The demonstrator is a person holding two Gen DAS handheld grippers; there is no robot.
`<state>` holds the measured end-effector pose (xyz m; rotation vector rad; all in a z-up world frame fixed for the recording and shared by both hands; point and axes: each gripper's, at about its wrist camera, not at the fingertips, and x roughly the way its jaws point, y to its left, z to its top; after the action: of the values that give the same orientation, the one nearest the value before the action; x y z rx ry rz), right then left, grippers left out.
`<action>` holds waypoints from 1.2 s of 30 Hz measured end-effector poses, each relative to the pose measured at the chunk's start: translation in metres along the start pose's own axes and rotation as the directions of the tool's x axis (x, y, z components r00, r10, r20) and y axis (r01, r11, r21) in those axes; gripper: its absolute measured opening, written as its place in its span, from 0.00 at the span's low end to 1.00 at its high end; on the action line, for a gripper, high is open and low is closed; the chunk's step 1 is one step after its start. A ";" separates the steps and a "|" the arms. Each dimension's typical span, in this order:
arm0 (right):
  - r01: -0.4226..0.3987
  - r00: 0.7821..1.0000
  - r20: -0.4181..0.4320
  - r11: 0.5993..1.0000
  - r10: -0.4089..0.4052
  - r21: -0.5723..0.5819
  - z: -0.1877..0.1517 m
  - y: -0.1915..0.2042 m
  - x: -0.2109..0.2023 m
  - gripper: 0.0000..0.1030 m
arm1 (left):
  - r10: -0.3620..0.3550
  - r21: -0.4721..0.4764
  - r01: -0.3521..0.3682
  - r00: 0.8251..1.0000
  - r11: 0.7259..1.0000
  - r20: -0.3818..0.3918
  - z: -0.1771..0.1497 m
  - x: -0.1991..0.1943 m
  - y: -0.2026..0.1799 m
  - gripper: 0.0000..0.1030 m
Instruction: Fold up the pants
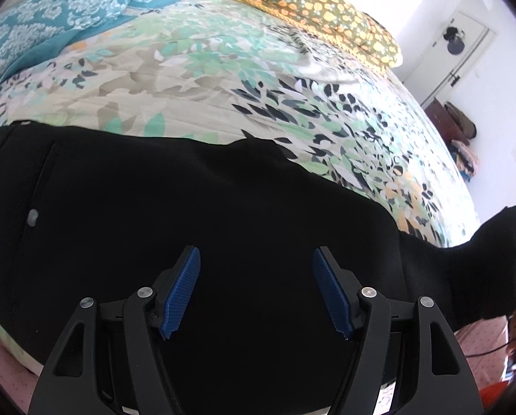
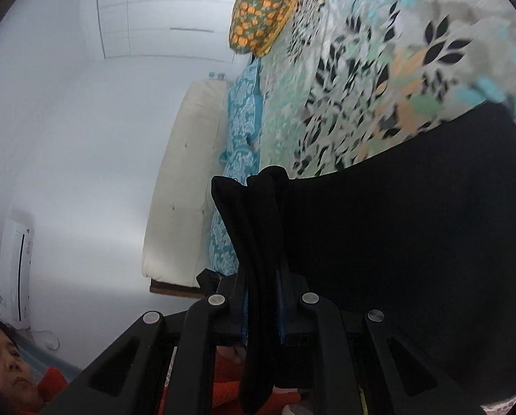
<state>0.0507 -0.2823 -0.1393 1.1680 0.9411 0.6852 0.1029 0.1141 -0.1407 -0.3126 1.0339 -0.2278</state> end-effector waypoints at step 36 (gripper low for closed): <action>0.485 0.873 0.245 0.801 -0.422 -0.350 -0.050 0.033 -0.028 0.72 | -0.108 0.287 0.169 0.971 0.943 -0.215 -0.043 0.027 -0.093 0.30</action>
<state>-0.0057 -0.2751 -0.1059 0.5807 0.8536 0.3605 0.0758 0.0123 -0.1496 -0.0835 1.1544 -0.5490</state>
